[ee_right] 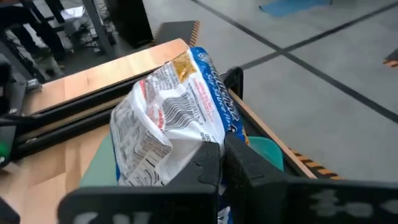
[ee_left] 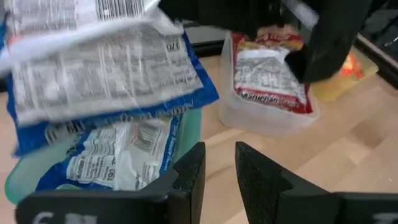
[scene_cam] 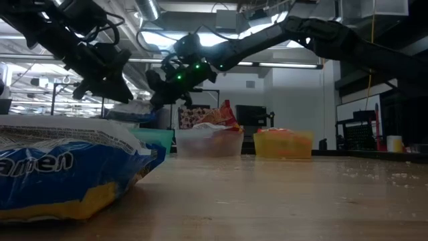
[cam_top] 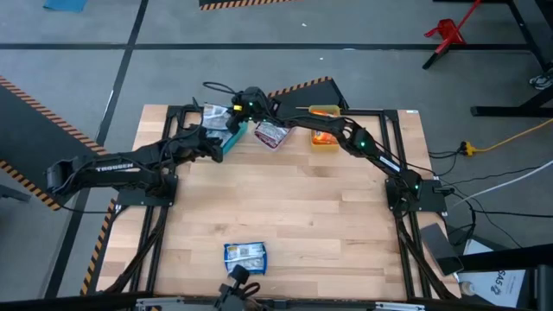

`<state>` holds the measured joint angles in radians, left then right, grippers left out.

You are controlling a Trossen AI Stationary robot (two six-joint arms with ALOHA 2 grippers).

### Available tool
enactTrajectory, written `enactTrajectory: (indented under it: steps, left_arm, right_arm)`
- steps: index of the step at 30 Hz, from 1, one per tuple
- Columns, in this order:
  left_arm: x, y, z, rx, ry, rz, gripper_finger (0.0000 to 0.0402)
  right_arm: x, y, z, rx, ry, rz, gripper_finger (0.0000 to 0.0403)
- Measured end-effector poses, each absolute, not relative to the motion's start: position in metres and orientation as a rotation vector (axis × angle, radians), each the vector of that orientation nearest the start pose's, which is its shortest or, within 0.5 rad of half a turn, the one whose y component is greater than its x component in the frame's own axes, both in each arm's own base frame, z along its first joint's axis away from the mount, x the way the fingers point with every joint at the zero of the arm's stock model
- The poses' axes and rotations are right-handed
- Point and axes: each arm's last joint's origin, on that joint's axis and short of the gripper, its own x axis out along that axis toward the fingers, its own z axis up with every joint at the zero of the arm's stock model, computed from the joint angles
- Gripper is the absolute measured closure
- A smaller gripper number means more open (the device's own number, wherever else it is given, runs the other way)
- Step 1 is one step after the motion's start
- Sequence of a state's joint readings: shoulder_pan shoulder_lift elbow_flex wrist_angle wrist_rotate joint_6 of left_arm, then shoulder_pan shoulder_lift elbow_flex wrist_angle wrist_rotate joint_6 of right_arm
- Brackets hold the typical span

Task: Sort Maruchan noodles
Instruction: Put the top blue noodle pack into the blue bin

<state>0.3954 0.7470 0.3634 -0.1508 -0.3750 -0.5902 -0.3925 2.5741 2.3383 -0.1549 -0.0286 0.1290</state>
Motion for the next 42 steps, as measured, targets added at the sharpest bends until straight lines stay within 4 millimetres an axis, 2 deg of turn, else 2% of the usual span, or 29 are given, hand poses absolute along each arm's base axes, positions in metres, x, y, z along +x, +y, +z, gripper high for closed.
enactTrajectory:
  steps: [12, 24, 28, 30, 32, 37, 42]
  left_arm:
    - [0.137, 0.068, 0.199, -0.549, 0.336, 0.851, 0.0319]
    - [0.134, 0.066, 0.202, -0.547, 0.318, 0.841, 0.0319]
    - [0.133, 0.066, 0.200, -0.542, 0.347, 0.849, 0.0319]
    - [0.132, 0.066, 0.199, -0.537, 0.364, 0.864, 0.0319]
    - [0.131, 0.066, 0.197, -0.519, 0.382, 0.887, 0.0319]
    - [0.128, 0.068, 0.198, -0.420, 0.391, 0.984, 0.0319]
    - [0.125, 0.074, 0.200, -0.311, 0.402, 1.055, 0.0319]
  right_arm:
    - [0.535, -0.220, 0.197, 0.231, 0.505, -0.358, 0.0394]
    - [0.531, -0.221, 0.196, 0.147, 0.561, -0.376, 0.0245]
    - [0.525, -0.220, 0.217, 0.122, 0.550, -0.321, 0.0222]
    - [0.522, -0.216, 0.229, 0.118, 0.555, -0.254, 0.0218]
    - [0.521, -0.209, 0.231, 0.125, 0.577, -0.192, 0.0217]
    - [0.527, -0.179, 0.220, 0.089, 0.665, -0.105, 0.0217]
    - [0.528, -0.160, 0.203, -0.026, 0.793, -0.188, 0.0217]
